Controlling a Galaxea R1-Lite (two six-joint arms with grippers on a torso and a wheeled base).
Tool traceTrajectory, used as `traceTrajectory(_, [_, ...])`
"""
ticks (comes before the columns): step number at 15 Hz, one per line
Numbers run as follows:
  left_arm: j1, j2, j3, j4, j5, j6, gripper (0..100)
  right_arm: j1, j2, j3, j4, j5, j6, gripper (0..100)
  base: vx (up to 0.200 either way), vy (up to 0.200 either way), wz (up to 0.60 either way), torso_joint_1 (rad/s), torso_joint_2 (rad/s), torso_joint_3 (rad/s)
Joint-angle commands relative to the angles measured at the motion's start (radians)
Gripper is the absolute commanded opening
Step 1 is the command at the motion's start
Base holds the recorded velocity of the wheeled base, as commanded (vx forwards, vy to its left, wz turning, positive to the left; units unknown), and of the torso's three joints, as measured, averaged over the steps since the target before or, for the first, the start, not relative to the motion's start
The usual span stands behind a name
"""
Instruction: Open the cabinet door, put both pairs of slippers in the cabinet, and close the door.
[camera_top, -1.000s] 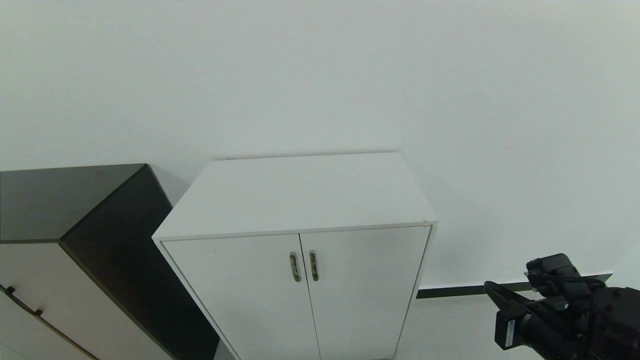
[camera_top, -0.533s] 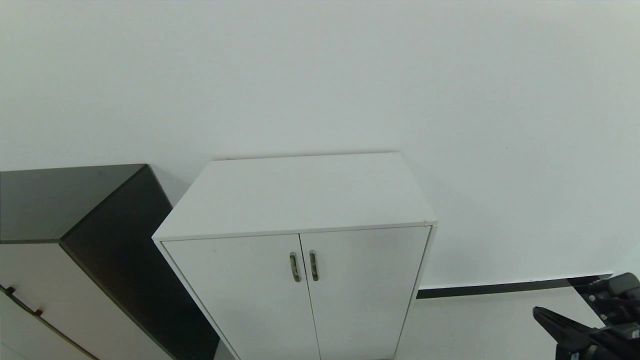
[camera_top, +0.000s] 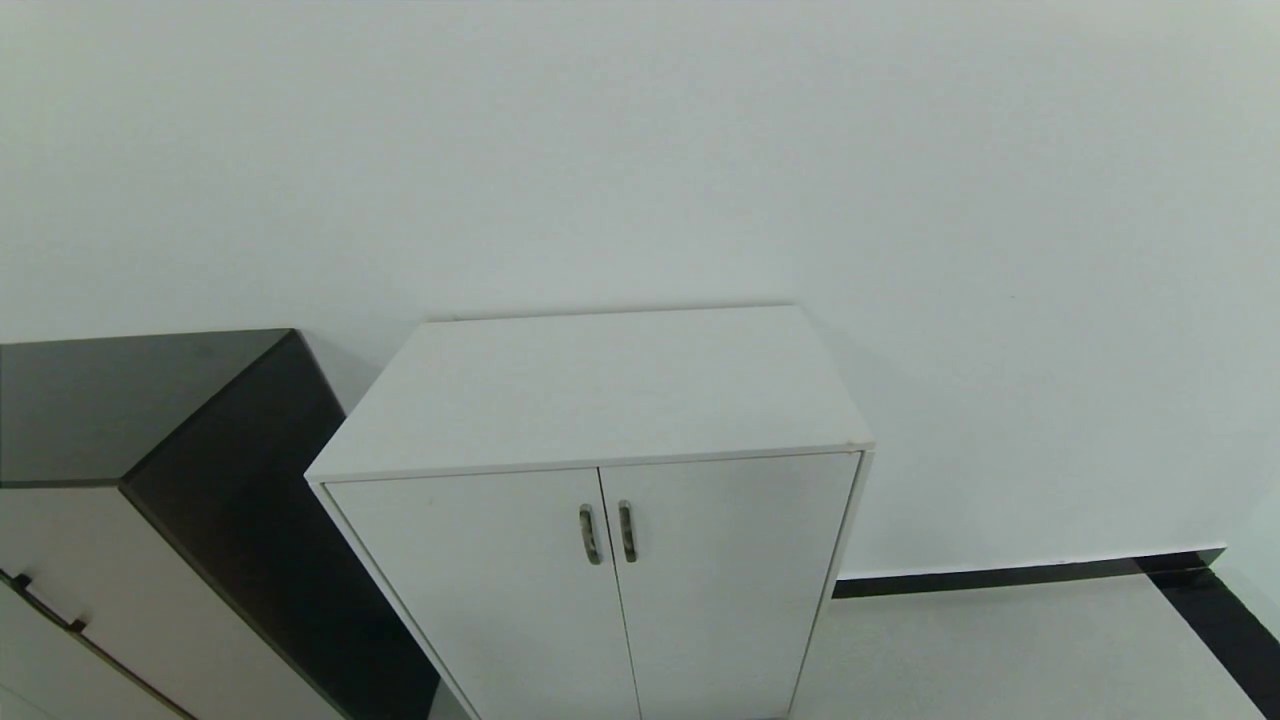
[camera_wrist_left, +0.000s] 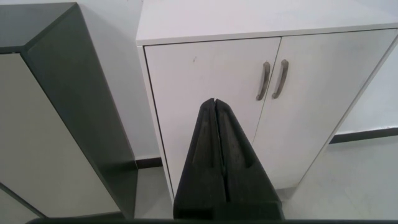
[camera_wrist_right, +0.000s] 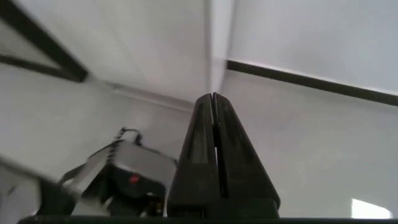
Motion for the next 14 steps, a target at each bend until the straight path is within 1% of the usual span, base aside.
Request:
traceTrajectory(1, [0.0, 0.001, 0.0, 0.0, -0.001, 0.0, 0, 0.005, -0.238, -0.003, 0.113, 0.118, -0.009, 0, 0.0, 0.0, 0.0, 0.0, 0.0, 0.0])
traceTrajectory(3, [0.0, 0.001, 0.0, 0.0, -0.001, 0.0, 0, 0.005, -0.231, -0.004, 0.11, 0.122, -0.032, 0, 0.0, 0.0, 0.0, 0.0, 0.0, 0.0])
traceTrajectory(4, [0.0, 0.001, 0.0, 0.0, -0.003, 0.0, 0, 0.001, -0.238, 0.001, 0.156, 0.135, -0.155, 0, 0.0, 0.0, 0.0, 0.0, 0.0, 0.0])
traceTrajectory(5, [0.0, 0.001, 0.0, 0.0, -0.004, 0.003, 0, 0.008, -0.236, 0.001, 0.176, 0.165, -0.158, 0, 0.0, 0.0, 0.0, 0.0, 0.0, 0.0])
traceTrajectory(7, [0.0, 0.001, 0.0, 0.0, -0.003, 0.003, 0, -0.016, -0.231, 0.004, 0.165, 0.164, -0.147, 0, 0.0, 0.0, 0.0, 0.0, 0.0, 0.0])
traceTrajectory(9, [0.0, 0.001, 0.0, 0.0, -0.003, 0.003, 0, -0.328, -0.288, 0.001, 0.167, 0.155, -0.133, 0, 0.0, 0.0, 0.0, 0.0, 0.0, 0.0])
traceTrajectory(10, [0.0, 0.001, 0.0, 0.0, -0.003, 0.003, 0, -0.378, -0.311, 0.001, 0.167, 0.155, -0.136, 0, 0.0, 0.0, 0.0, 0.0, 0.0, 0.0])
traceTrajectory(11, [0.0, 0.001, 0.0, 0.0, -0.003, 0.003, 0, -0.481, -0.391, 0.002, 0.167, 0.155, -0.138, 0, 0.0, 0.0, 0.0, 0.0, 0.0, 0.0])
traceTrajectory(12, [0.0, 0.001, 0.0, 0.0, -0.004, 0.003, 0, -0.521, -0.428, 0.001, 0.165, 0.155, -0.139, 0, 0.0, 0.0, 0.0, 0.0, 0.0, 0.0])
traceTrajectory(14, [0.0, 0.001, 0.0, 0.0, -0.003, 0.003, 0, -0.536, -0.472, 0.001, 0.167, 0.155, -0.139, 0, 0.0, 0.0, 0.0, 0.0, 0.0, 0.0])
